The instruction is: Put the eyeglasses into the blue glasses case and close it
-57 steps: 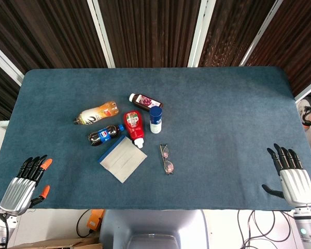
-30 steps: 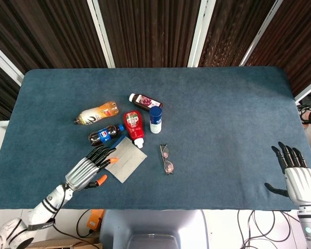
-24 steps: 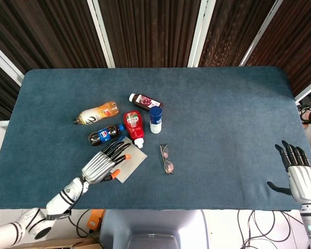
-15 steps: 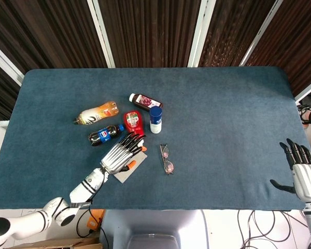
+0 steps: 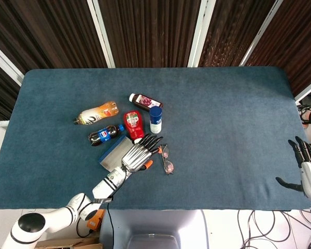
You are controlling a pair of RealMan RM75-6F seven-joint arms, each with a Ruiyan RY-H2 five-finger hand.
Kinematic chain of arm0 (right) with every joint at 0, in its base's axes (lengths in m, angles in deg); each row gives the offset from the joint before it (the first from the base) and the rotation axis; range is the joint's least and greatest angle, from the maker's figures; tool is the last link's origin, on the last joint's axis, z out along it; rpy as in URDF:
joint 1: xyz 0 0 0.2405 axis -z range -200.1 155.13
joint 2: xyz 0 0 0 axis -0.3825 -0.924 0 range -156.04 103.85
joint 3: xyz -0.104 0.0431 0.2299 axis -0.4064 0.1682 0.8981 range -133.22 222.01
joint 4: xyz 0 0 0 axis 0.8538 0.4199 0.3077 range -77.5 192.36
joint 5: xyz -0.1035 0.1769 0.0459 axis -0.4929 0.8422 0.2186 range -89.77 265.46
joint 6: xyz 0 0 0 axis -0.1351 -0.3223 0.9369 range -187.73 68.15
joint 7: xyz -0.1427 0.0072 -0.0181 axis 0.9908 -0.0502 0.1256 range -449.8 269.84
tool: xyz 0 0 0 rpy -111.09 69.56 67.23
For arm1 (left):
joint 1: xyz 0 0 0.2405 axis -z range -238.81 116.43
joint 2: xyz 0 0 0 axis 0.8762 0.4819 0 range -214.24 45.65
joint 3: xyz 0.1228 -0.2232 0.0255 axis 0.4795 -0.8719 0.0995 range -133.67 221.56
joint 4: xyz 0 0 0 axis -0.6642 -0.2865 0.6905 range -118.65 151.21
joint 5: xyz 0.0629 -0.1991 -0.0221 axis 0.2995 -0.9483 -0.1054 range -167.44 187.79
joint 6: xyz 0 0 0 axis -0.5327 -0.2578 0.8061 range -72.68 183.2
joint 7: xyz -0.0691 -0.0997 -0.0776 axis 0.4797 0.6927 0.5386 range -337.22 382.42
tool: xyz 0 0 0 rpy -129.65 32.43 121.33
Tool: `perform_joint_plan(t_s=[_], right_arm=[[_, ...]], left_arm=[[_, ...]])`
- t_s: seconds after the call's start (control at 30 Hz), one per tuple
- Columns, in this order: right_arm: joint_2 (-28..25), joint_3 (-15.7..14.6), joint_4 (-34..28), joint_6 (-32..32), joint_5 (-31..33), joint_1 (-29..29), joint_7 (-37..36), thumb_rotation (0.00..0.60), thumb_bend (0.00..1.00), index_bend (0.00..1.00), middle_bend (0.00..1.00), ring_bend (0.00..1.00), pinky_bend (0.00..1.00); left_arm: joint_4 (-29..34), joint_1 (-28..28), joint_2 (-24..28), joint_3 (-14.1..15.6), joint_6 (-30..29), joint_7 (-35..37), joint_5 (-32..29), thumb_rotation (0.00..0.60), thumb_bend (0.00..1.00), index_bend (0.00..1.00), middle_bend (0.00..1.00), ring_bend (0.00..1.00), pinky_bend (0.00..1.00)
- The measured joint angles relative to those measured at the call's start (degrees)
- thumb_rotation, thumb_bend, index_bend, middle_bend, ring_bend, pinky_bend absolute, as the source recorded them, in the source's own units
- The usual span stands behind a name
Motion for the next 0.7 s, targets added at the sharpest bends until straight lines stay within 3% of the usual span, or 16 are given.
perform_joint_plan(t_s=[0.3,0.7], right_arm=[[-1.2,0.2,0.3,0.5,-0.1,0.5,-3.2,0.6,0.08,0.0,0.0,0.0,0.0],[-2.1,0.3,0.4,1.1,-0.2,1.1,-5.1,0.6,0.08,0.0,0.0,0.0,0.0]], left_arm=[[-8.7,3.1,-5.9,0.7,0.0,2.2,-1.0,0.6,0.38,0.35,0.0,0.0,0.0],[-12.0,6.0,-8.9,1.1,0.7,3.7,-2.5,0.6,0.38,0.39,0.0,0.0,0.0]])
